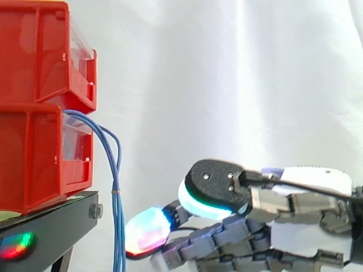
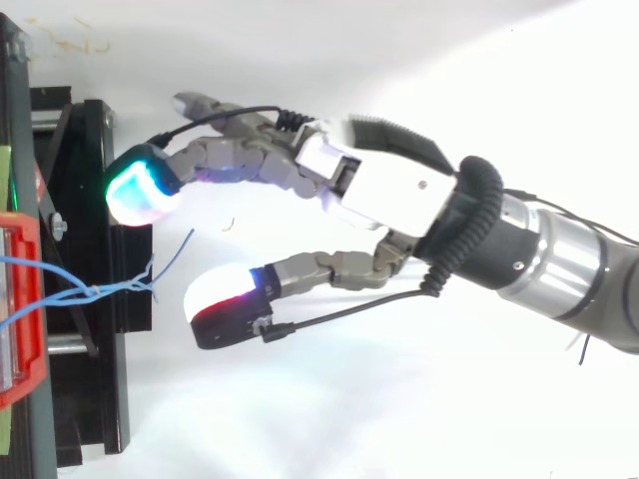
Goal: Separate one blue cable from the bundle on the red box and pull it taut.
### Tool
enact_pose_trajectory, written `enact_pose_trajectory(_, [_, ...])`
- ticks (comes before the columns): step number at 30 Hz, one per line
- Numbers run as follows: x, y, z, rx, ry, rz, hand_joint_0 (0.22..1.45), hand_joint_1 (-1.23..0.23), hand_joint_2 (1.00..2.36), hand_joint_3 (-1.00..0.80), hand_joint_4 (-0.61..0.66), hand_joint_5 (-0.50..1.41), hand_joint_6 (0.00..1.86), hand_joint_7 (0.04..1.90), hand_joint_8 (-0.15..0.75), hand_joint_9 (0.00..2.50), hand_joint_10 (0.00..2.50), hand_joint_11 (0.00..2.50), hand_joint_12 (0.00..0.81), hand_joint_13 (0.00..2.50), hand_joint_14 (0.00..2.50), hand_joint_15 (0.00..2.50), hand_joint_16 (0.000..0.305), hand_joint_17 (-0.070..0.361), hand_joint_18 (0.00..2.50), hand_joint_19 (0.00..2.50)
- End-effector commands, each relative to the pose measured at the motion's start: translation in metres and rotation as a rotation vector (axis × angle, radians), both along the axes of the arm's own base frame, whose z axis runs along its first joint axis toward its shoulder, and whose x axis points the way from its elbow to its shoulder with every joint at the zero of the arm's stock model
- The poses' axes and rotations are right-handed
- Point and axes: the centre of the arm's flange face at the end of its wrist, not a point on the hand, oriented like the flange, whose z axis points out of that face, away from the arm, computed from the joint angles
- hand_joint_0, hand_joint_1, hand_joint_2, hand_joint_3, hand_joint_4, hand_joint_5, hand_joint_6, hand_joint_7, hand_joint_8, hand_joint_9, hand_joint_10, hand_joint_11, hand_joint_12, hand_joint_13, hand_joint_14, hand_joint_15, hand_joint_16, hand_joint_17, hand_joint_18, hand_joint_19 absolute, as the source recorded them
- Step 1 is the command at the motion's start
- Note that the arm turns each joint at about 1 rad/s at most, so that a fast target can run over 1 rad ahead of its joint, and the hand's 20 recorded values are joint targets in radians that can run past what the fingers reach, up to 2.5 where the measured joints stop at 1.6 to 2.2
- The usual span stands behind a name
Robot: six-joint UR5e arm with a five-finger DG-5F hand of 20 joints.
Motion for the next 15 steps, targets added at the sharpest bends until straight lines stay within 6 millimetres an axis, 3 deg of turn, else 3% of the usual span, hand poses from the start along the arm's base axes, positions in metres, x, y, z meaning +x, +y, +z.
enact_pose_trajectory(1, [0.0113, 0.0013, -0.0170, 0.041, -0.015, 0.022, 0.48, -0.59, 1.00, -0.50, 0.30, -0.18, 0.50, 0.68, 0.326, 0.55, 0.00, 0.13, 0.367, 0.11, 0.00, 0.03, 0.060, 0.134, 0.00, 0.08])
enact_pose_trajectory(15, [0.0138, -0.0010, -0.0129, 0.052, -0.048, 0.026, 0.54, -0.63, 1.00, -0.48, 0.37, -0.11, 0.50, 0.94, 0.337, 0.71, 0.00, 0.18, 0.360, 0.27, 0.00, 0.03, 0.054, 0.121, 0.18, 0.10])
